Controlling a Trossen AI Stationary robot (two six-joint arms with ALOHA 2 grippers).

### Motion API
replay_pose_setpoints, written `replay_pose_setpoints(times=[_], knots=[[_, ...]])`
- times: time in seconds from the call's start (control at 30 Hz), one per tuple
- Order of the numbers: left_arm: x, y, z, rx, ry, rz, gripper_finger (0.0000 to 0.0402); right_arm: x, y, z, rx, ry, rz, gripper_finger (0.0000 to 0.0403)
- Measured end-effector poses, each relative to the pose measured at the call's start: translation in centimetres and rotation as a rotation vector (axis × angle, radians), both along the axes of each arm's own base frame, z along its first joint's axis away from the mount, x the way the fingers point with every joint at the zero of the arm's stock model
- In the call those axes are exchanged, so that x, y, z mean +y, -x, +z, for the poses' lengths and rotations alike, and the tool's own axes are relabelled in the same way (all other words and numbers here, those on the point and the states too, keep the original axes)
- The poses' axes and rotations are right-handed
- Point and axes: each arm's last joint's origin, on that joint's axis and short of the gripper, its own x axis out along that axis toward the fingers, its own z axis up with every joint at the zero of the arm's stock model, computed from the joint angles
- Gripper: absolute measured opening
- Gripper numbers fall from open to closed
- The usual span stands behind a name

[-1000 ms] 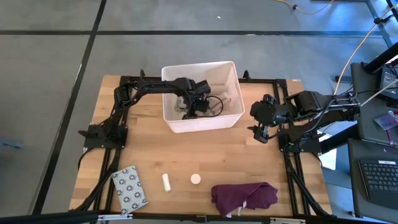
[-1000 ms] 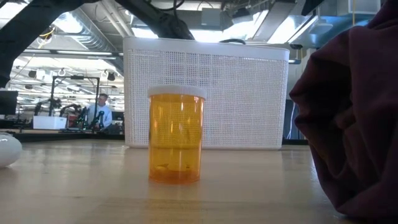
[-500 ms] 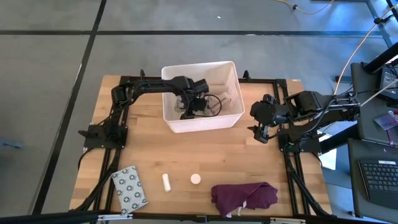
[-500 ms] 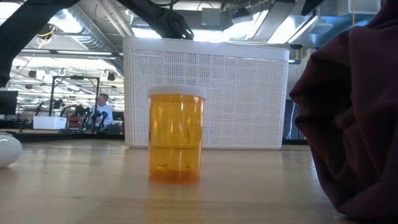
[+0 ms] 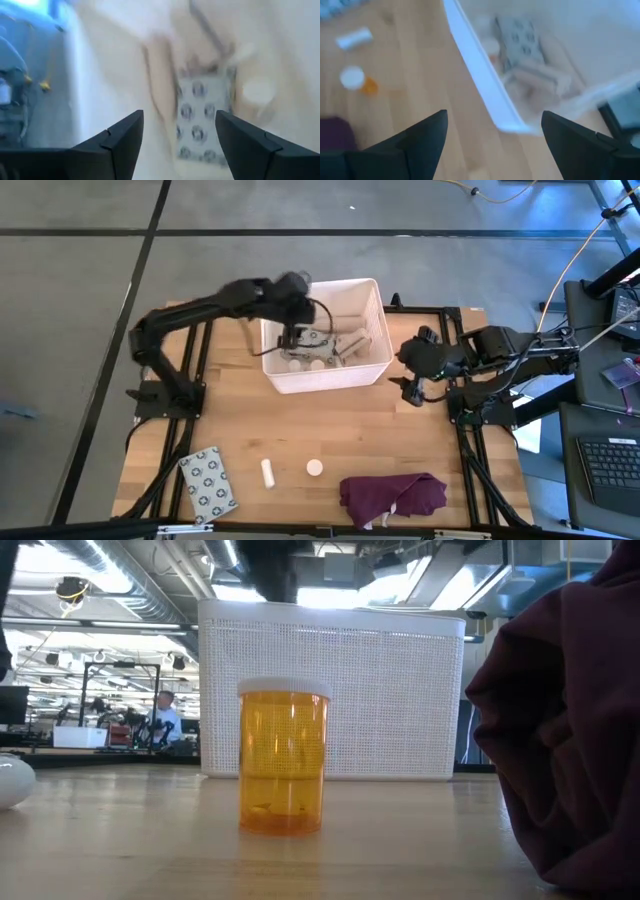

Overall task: Pick & place medical supplies in basket/bin
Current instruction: Put the orange pill bottle into the white bin

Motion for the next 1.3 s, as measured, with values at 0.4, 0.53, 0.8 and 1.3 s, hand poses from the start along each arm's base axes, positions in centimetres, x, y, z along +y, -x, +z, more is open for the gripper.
replay_pose_setpoints(times=[0.4,0.53,0.8,1.3], knots=[[-9.3,7.3,10.6,-0.51,0.372,-0.198,0.0239,1.8,-4.8,0.4,-0.199,0.11,0.202,0.0321],[-12.2,7.6,10.9,-0.502,0.388,-0.253,0.0239,3.9,-7.8,-1.6,-0.174,0.114,0.3,0.0321],[-15.3,8.0,10.2,-0.422,0.402,-0.258,0.0239,8.4,-12.8,-6.1,-0.153,0.076,0.49,0.0321],[-15.8,8.9,9.0,-0.301,0.378,-0.123,0.0239,14.5,-18.5,-17.2,0.03,-0.004,0.667,0.0321]])
